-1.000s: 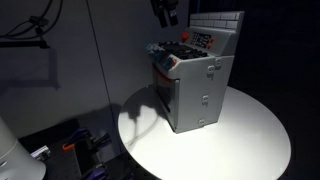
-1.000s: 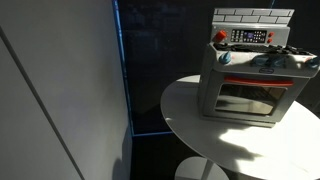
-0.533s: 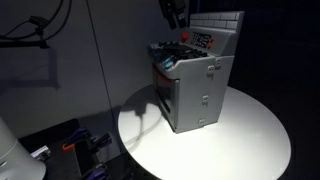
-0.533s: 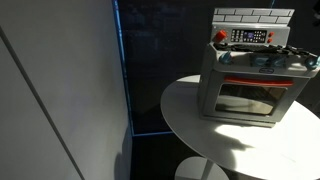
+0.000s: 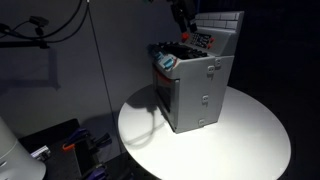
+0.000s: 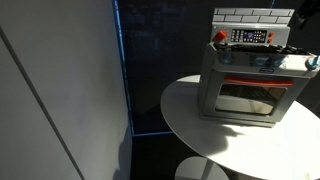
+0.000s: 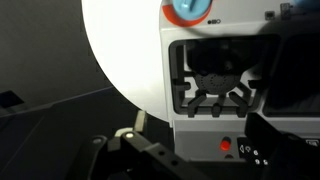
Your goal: Push the top right orange button on the cooker
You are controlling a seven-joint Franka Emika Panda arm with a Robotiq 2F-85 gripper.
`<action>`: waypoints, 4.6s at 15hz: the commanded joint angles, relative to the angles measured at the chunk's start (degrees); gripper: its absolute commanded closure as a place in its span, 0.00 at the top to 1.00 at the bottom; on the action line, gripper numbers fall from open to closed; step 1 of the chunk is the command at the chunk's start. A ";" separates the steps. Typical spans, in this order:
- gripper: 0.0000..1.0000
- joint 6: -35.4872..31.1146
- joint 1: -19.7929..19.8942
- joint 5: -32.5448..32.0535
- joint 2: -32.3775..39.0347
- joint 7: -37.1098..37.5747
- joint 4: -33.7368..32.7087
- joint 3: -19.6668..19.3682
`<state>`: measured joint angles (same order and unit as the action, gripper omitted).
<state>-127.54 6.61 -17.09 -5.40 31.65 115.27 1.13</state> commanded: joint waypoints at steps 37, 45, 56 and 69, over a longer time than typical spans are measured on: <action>1.00 -5.10 -4.60 -1.27 16.76 5.53 -16.49 -7.22; 1.00 -4.70 -5.34 -1.17 18.20 5.68 -17.64 -7.83; 1.00 -4.68 -6.02 -1.09 19.99 6.31 -19.11 -8.72; 1.00 -4.51 -6.28 -0.78 20.88 6.02 -20.45 -8.96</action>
<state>-133.27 1.18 -17.59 14.20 36.73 97.29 -6.95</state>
